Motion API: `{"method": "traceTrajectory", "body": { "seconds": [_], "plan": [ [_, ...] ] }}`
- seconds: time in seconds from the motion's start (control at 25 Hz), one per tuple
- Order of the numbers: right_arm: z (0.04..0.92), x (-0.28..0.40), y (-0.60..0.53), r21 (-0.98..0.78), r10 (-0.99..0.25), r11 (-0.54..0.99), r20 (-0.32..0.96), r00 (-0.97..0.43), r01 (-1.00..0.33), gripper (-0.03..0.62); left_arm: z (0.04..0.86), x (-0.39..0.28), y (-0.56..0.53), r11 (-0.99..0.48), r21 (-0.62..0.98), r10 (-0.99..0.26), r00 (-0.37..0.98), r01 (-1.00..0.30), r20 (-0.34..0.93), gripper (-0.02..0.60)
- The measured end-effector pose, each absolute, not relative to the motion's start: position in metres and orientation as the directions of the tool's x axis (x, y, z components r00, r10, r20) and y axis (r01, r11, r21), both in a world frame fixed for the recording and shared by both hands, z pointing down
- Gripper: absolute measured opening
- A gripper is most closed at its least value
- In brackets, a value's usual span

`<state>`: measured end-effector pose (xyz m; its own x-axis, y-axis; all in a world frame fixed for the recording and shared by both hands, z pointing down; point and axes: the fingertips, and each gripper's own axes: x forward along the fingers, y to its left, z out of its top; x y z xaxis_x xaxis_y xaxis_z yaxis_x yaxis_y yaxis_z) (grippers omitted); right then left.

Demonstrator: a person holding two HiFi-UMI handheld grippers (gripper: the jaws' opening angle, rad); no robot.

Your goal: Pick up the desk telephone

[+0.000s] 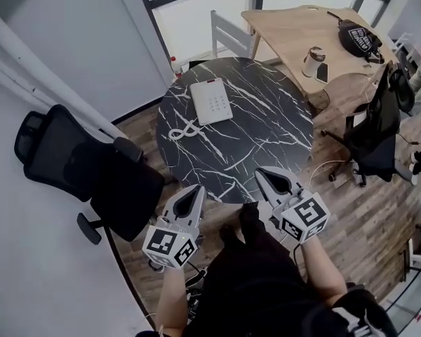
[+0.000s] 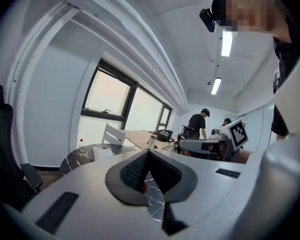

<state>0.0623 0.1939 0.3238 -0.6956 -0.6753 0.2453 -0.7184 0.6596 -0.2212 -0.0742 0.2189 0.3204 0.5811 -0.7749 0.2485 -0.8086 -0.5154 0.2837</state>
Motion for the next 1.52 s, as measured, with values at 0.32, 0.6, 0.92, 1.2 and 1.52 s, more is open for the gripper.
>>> {"method": "traceTrajectory", "body": {
  "seconds": [0.32,0.6,0.92,1.2,1.52],
  "plan": [
    [0.328,0.065,0.134,-0.256,-0.618,0.704,0.236,-0.750,-0.662,0.031,0.316,-0.059,0.165,-0.480,0.266,-0.798,0.542,-0.836,0.264,0.014],
    [0.338,0.065,0.089,-0.274,-0.566,0.735,0.254,-0.784,-0.620,0.031,0.321,-0.044,0.122,-0.439,0.271,-0.814,0.507,-0.857,0.282,0.014],
    [0.352,0.072,0.055,-0.288,-0.509,0.771,0.259,-0.821,-0.568,0.031,0.334,-0.030,0.096,-0.373,0.288,-0.835,0.455,-0.882,0.309,0.014],
    [0.366,0.073,0.042,-0.312,-0.484,0.768,0.289,-0.826,-0.559,0.032,0.347,-0.035,0.088,-0.301,0.312,-0.845,0.404,-0.901,0.350,0.014],
    [0.387,0.061,0.020,-0.321,-0.481,0.750,0.335,-0.810,-0.578,0.032,0.372,-0.052,0.068,-0.261,0.356,-0.833,0.396,-0.897,0.387,0.015]
  ]
}}
